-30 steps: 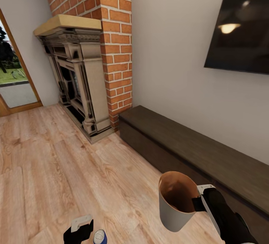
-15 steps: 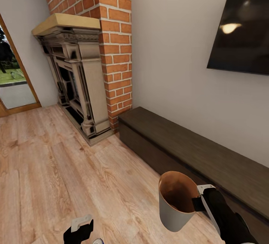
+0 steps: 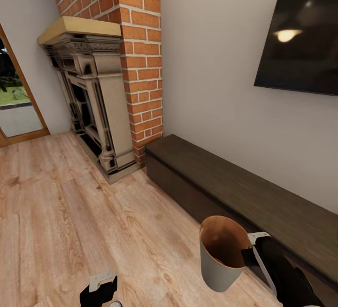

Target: Put the three can of soda from the living room inside the tash can in the kitchen.

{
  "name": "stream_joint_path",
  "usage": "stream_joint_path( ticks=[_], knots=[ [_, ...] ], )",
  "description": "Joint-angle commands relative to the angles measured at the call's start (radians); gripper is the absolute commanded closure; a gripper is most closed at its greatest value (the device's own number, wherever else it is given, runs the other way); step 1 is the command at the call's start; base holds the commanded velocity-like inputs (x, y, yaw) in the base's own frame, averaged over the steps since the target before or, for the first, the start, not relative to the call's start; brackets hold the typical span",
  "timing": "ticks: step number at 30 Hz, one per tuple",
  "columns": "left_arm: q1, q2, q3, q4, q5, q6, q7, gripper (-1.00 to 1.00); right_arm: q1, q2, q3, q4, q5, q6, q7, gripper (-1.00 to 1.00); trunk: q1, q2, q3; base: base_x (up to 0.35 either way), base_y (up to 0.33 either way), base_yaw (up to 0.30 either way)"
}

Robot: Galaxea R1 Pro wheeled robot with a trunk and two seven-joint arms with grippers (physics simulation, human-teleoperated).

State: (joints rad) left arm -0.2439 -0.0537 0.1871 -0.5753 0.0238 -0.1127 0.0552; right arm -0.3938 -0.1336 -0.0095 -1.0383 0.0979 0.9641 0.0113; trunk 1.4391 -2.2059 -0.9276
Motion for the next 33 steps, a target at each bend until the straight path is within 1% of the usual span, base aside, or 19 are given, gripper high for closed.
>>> stream_joint_path(
  ticks=[1, 27, 33],
  knots=[
    [0.000, 0.000, 0.000, 0.000, 0.000, 0.000, 0.000, -1.00, 0.000, 0.000, 0.000, 0.000, -0.016, -0.001, 0.007, 1.00, 0.000, 0.000, 0.000, 0.001, -0.006, 0.000],
    [0.000, 0.000, 0.000, 0.000, -0.001, 0.000, 0.000, -1.00, 0.000, 0.000, 0.000, 0.000, -0.016, -0.001, 0.007, 1.00, 0.000, 0.000, 0.000, 0.000, 0.000, 0.000],
    [0.000, 0.000, 0.000, 0.000, 0.000, 0.000, 0.000, -1.00, 0.000, 0.000, 0.000, 0.000, -0.016, -0.001, 0.007, 1.00, 0.000, 0.000, -0.005, 0.000, 0.000, 0.000]
  ],
)
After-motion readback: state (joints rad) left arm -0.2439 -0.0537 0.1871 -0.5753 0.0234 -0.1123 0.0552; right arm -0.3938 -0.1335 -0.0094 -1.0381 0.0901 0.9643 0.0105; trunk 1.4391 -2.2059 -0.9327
